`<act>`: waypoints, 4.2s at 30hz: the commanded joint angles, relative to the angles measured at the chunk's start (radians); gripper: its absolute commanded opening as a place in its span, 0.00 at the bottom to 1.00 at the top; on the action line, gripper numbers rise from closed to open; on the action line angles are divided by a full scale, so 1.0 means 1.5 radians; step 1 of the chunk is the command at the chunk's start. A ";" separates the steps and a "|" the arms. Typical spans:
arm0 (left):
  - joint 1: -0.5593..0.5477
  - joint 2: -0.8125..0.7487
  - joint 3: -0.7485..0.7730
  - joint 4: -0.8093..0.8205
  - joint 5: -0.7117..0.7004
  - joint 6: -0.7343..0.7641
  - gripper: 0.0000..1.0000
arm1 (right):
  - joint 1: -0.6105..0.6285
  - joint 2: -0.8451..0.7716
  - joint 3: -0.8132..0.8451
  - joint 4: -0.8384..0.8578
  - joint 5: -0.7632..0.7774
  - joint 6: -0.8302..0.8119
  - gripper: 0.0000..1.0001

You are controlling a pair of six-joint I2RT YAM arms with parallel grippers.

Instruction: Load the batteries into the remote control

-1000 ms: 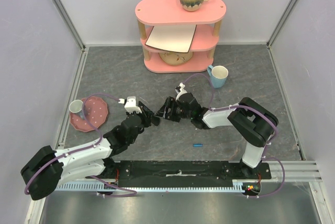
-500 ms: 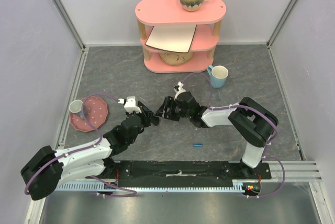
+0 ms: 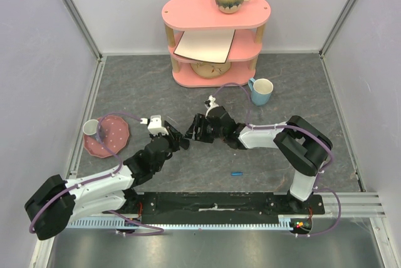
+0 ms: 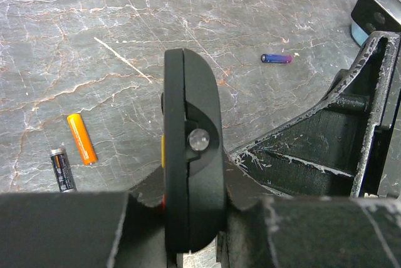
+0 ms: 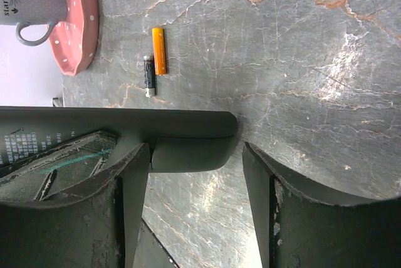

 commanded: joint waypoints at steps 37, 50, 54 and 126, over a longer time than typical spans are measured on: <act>-0.018 0.035 0.025 -0.099 -0.027 0.028 0.02 | 0.010 -0.022 0.003 -0.180 0.063 -0.052 0.68; -0.018 0.024 0.015 -0.087 -0.009 0.016 0.02 | 0.010 -0.100 -0.077 -0.016 0.048 -0.014 0.76; -0.018 0.013 -0.017 -0.049 0.013 -0.004 0.02 | 0.003 -0.098 -0.109 0.093 0.012 0.008 0.77; -0.018 0.015 -0.032 -0.032 0.008 -0.018 0.02 | 0.000 -0.043 -0.080 0.143 -0.001 0.041 0.80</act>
